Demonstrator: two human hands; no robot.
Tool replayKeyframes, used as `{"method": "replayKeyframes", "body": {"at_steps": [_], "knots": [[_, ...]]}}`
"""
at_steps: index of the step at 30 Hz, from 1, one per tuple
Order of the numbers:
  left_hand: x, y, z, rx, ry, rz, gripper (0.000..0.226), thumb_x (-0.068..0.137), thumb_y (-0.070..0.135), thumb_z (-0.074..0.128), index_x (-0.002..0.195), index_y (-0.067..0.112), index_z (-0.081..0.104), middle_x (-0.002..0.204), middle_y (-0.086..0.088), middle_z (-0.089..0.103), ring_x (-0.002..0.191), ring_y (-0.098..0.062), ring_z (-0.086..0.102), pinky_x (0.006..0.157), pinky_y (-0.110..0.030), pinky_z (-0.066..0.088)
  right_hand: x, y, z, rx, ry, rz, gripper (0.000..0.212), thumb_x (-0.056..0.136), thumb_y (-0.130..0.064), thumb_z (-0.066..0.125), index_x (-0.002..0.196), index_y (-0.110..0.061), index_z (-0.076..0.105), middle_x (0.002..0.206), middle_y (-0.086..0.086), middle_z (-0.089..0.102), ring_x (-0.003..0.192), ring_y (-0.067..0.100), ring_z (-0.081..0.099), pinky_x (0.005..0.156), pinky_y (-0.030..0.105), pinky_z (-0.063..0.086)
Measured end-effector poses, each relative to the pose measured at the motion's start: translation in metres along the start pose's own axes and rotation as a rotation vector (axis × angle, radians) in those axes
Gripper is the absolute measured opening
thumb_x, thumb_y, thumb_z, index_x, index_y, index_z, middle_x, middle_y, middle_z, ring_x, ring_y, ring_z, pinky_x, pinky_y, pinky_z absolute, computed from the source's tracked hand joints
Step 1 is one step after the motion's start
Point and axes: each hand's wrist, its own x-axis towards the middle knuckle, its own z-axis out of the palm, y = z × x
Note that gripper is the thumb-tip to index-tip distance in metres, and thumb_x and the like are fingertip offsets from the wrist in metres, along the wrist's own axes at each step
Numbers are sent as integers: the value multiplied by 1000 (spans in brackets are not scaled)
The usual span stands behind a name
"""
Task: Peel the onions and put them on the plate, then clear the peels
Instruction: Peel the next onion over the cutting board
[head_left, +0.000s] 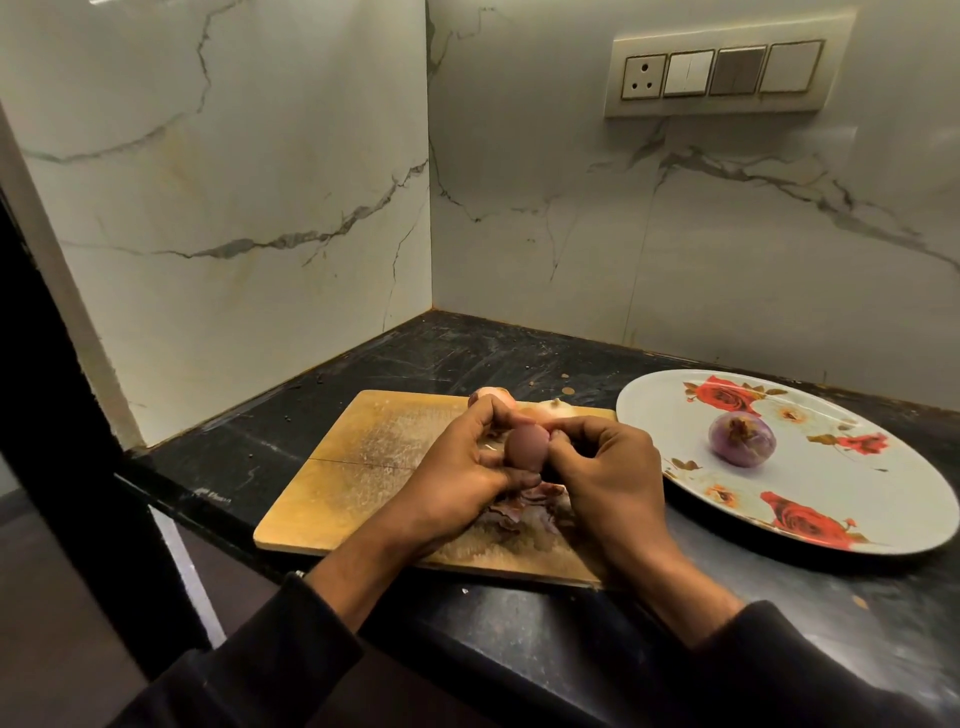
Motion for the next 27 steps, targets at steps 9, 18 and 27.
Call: {"method": "replayKeyframes", "body": {"at_steps": [9,18,27], "knots": [[2,-3,-1,-8,5,-23,49,77,-24,66,107,15,57,119,-13,64,97,-27,74,80,-36,62,1,3,0,56,-17,6,20,92,-9,68,97,-23,81,84,-13,77,83,9,74,76,43,63],[2,0,-3,16,63,-20,47,82,-13,70,115,16,54,127,-9,60,101,-24,73,86,-42,61,2,4,3,221,-114,66,14,98,-25,63,98,-34,74,92,-12,77,91,7,72,83,36,61],[1,-2,-3,52,34,30,49,84,-9,71,119,21,56,128,1,58,108,-21,71,90,-36,59,2,4,0,576,-206,269,22,100,-9,60,115,-12,75,110,10,76,106,26,73,97,51,56]]}}
